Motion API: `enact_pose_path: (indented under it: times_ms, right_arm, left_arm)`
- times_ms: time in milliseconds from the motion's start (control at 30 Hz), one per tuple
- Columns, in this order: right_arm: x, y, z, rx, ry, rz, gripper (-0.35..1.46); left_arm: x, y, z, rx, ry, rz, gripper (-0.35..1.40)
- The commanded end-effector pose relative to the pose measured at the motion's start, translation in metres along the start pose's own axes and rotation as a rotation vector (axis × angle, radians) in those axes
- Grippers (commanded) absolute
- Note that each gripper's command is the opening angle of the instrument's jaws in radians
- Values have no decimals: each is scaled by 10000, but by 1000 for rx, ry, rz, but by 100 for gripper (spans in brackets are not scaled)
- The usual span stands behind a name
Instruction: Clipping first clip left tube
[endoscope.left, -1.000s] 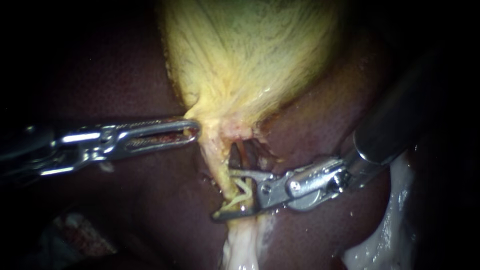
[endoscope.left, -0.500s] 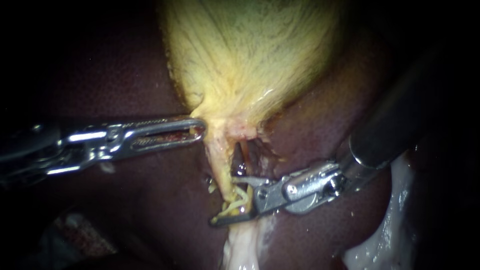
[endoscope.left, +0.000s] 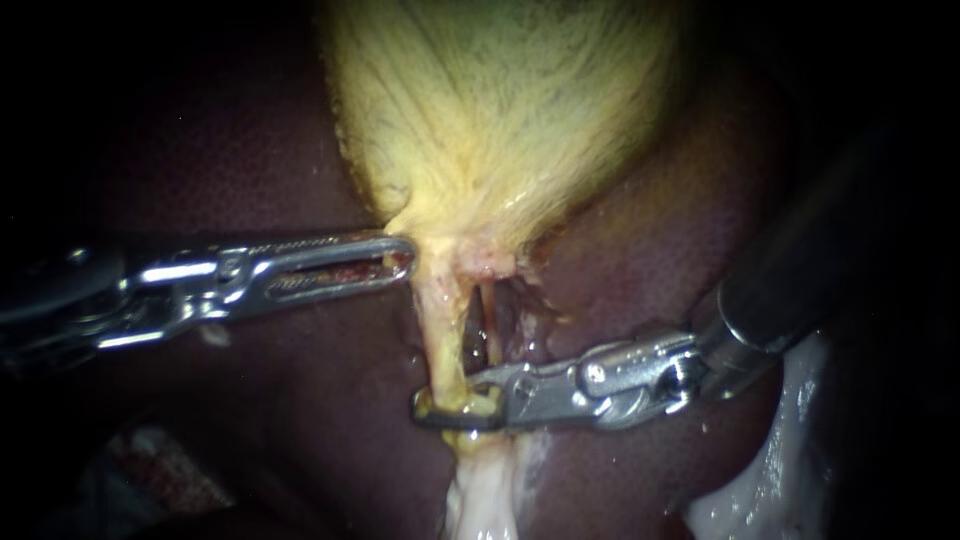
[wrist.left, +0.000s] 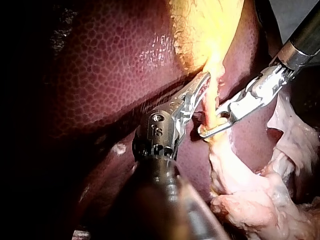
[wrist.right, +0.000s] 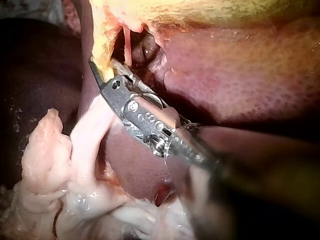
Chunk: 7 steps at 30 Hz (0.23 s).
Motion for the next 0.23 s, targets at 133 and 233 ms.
enact_pose_path:
  times_ms: [133, 233]
  right_arm:
    - [-2, 0, 1, 1, -3, 0, -35]
    - [-4, -1, 2, 1, -6, -2, -35]
  left_arm:
    - [0, 1, 2, 1, 0, 1, -35]
    - [0, 1, 2, 1, 0, 1, -35]
